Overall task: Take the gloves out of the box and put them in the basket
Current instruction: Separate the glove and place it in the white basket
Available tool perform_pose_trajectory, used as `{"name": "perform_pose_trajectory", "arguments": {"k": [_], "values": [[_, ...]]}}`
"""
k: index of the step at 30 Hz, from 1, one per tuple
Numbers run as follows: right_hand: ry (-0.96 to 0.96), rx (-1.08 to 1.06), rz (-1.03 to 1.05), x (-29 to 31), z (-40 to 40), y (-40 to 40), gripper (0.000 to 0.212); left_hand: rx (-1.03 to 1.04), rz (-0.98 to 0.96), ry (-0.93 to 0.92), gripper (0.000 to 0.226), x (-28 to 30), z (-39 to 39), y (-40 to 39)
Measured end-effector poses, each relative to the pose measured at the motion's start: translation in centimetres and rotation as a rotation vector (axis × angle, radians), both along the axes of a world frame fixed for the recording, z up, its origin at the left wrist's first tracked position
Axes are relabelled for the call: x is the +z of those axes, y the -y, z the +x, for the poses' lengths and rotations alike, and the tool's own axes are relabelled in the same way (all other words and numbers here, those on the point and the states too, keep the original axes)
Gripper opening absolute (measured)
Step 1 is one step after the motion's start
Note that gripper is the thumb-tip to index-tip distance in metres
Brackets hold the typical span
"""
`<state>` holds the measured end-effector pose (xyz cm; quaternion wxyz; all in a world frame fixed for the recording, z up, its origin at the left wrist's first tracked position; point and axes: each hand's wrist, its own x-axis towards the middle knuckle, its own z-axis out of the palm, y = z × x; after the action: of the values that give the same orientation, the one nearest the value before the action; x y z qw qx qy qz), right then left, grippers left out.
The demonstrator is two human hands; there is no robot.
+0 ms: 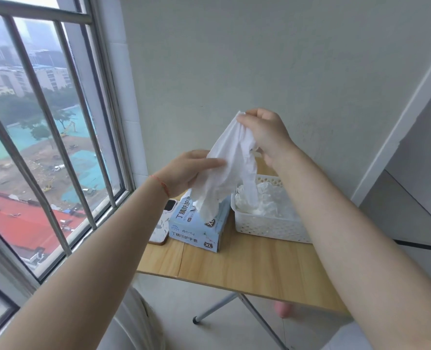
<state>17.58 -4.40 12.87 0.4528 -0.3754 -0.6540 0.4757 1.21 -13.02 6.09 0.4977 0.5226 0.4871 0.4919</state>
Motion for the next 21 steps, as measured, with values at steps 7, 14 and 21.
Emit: {"name": "perform_pose_trajectory", "arguments": {"k": [7, 14, 21], "values": [[0.151, -0.058, -0.265, -2.7, 1.7, -1.1, 0.016, -0.017, -0.225, 0.238, 0.039, -2.7, -1.8, -0.2], [0.032, 0.034, -0.578, -6.9, 5.0, -3.4, 0.013, 0.163, -0.294, 0.092, 0.035, -3.1, 0.4, -4.6], [-0.113, -0.036, -0.678, -9.1, 10.7, -6.1, 0.039, 0.118, -0.274, -0.327, 0.035, -2.4, 4.9, -11.5]]}}
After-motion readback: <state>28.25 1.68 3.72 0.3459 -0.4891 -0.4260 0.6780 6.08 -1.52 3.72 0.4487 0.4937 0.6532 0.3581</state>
